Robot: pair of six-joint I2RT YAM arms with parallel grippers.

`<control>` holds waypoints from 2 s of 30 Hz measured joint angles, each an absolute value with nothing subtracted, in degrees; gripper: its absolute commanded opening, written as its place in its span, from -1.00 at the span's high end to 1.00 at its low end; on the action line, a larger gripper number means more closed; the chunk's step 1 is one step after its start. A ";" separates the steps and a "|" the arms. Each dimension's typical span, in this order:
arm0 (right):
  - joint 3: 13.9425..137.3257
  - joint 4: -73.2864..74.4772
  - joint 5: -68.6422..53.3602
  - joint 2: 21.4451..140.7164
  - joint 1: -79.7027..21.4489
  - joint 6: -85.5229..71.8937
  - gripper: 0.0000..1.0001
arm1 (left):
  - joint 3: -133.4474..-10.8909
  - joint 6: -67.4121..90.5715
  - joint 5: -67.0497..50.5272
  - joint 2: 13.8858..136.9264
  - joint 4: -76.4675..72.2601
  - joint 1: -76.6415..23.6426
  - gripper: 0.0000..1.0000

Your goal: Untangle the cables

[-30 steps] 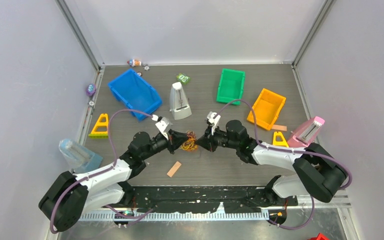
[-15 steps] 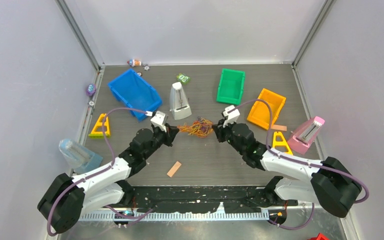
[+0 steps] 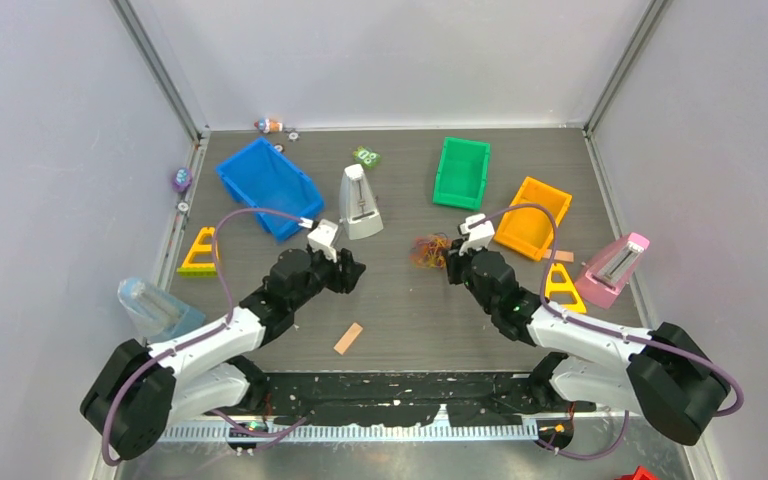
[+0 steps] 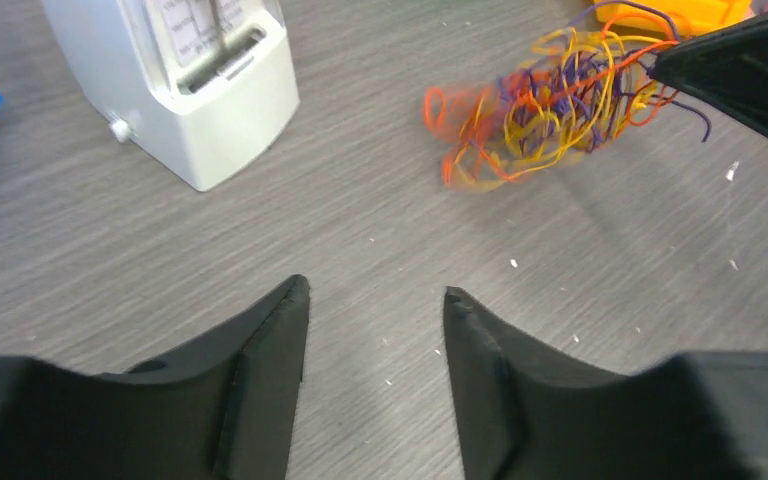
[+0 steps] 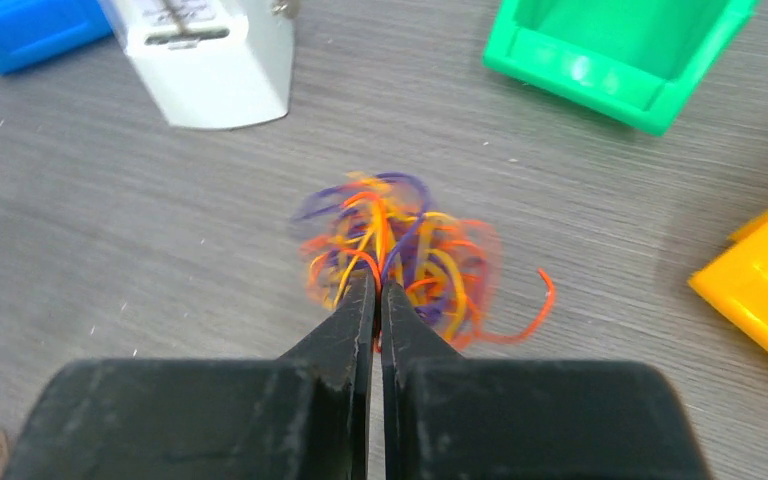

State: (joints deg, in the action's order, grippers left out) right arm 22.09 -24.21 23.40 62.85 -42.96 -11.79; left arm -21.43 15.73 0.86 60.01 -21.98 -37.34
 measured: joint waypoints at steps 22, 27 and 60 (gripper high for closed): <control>20.88 -32.40 -11.25 64.93 -42.33 -7.79 0.89 | -30.37 11.09 -21.17 74.74 -21.82 -40.73 -0.48; 20.88 -32.82 -12.95 64.93 -42.33 -7.77 0.89 | -37.01 9.76 -20.60 81.34 -16.53 -43.22 -0.17; 21.15 -32.80 -12.99 68.40 -42.30 -7.81 -0.03 | -30.04 11.81 -20.84 73.87 -20.82 -40.49 1.00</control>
